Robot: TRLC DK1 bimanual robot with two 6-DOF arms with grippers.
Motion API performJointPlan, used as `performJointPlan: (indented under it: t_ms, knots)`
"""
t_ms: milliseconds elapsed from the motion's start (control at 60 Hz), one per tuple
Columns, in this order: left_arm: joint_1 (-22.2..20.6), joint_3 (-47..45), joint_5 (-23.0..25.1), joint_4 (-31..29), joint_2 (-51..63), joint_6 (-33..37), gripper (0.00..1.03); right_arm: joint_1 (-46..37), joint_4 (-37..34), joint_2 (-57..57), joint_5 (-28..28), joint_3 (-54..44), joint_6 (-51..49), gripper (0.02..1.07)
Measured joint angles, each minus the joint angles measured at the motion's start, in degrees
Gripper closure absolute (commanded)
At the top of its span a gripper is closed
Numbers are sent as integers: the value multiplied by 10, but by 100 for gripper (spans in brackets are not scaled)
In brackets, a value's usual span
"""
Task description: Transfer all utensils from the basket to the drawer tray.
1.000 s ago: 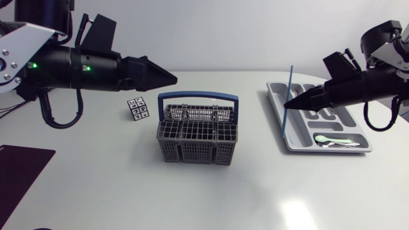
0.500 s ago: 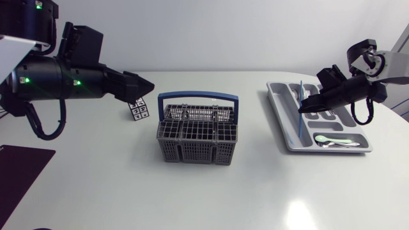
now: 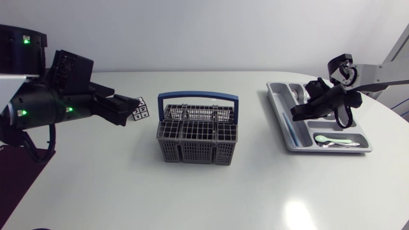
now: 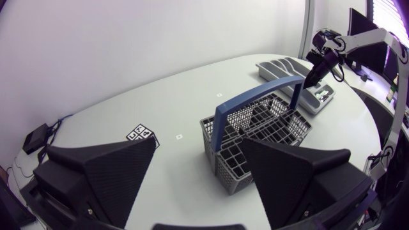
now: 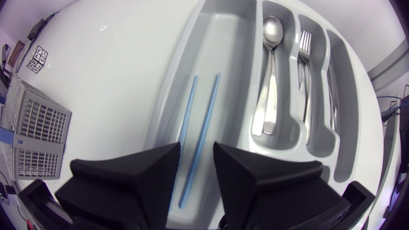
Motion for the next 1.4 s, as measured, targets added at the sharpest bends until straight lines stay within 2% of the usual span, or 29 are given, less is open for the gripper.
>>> performJointPlan:
  t_ms: [50,350,550,833,1400]
  knots:
    - [6,-10,0,7,-8,8,5,2,2,1,4,0,2,6]
    - [30,-62,-2,46,-45,38,5,2,44,-29,8,-37,2,6]
    - [47,-105,-2,77,-59,40,5,12,114,-146,17,-140,2,6]
    - [76,-145,-2,121,-77,40,5,49,210,-292,114,-274,1,6]
    - [120,-243,-1,198,-129,42,5,89,294,-520,139,-468,-3,6]
